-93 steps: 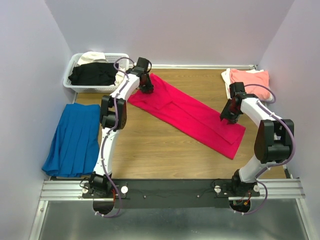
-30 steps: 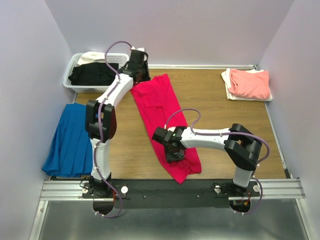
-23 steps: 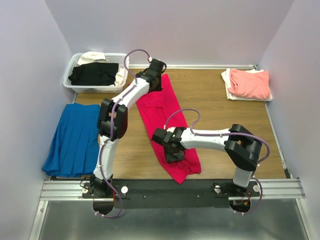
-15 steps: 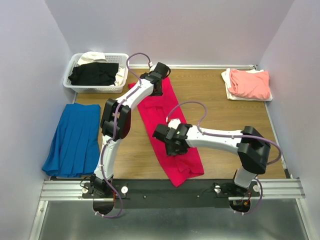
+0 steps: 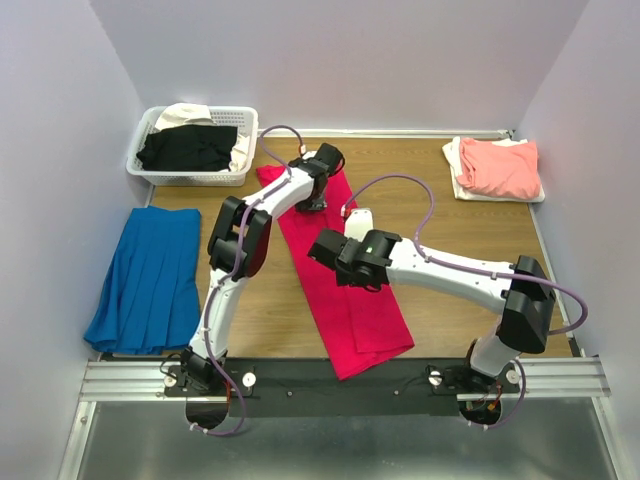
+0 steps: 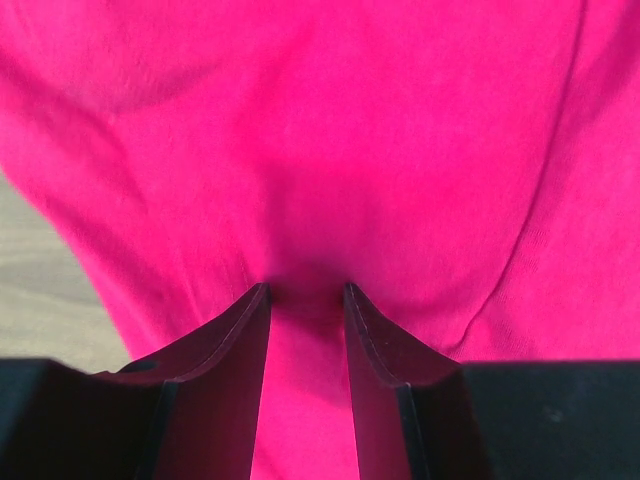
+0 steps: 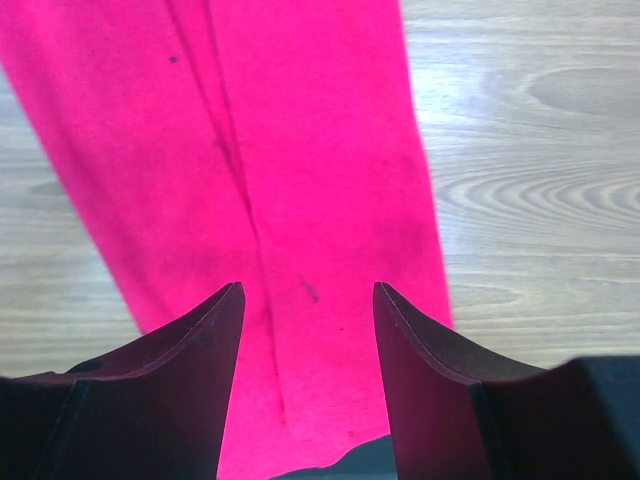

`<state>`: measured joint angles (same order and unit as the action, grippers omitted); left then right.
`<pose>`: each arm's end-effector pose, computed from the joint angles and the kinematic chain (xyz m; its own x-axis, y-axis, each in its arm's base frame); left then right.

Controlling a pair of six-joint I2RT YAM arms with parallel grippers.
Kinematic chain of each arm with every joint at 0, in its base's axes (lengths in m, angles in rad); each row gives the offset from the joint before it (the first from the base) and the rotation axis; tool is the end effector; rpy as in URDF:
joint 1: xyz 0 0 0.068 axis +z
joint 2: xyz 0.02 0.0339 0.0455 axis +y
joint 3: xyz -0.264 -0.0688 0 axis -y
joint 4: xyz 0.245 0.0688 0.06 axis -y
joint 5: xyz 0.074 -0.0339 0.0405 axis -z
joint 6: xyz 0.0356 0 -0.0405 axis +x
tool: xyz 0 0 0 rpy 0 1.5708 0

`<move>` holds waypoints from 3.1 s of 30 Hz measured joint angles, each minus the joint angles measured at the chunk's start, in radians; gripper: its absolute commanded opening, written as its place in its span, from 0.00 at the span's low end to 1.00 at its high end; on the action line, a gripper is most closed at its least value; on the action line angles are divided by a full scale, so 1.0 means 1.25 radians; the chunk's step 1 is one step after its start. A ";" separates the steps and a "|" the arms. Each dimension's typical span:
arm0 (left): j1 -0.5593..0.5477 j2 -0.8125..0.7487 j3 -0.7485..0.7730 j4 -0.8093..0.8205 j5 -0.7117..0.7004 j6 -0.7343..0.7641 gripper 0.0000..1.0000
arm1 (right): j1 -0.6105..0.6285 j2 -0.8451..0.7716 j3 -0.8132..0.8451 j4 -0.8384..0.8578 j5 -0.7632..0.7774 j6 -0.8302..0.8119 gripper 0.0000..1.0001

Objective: Fold and stack the t-shirts
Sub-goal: Rotate the tshirt 70 degrees, then grab the bottom of the folded rectangular tshirt with both arms

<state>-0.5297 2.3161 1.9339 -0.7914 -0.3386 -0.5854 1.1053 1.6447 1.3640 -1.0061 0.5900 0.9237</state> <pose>0.4291 -0.2376 0.1726 -0.8653 -0.0973 -0.4917 -0.1349 0.9900 0.0416 0.1616 0.2776 0.2671 -0.7964 -0.1084 -0.5950 -0.0617 0.9932 -0.0984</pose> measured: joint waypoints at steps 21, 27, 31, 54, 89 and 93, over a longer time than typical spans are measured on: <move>0.113 0.220 0.338 0.175 0.263 0.165 0.44 | -0.074 0.002 -0.024 -0.028 0.015 0.001 0.63; 0.101 0.213 0.325 0.296 0.361 0.278 0.44 | -0.100 0.022 -0.019 -0.028 0.015 -0.010 0.63; 0.087 0.154 0.233 0.348 0.360 0.295 0.44 | -0.120 0.025 -0.019 -0.025 0.015 -0.021 0.63; -0.079 -0.526 -0.723 0.199 0.272 -0.016 0.43 | -0.255 -0.157 -0.366 0.185 -0.158 -0.127 0.62; -0.320 -0.770 -1.012 0.331 0.402 -0.463 0.46 | -0.255 -0.290 -0.551 0.332 -0.273 -0.130 0.58; -0.320 -0.768 -1.018 0.327 0.385 -0.482 0.45 | -0.255 -0.287 -0.559 0.353 -0.280 -0.133 0.55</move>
<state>-0.9298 1.3563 0.6617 -0.3824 0.1421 -1.1877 0.7860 1.2854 0.6651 -0.5648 0.2401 0.7578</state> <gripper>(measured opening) 0.455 0.570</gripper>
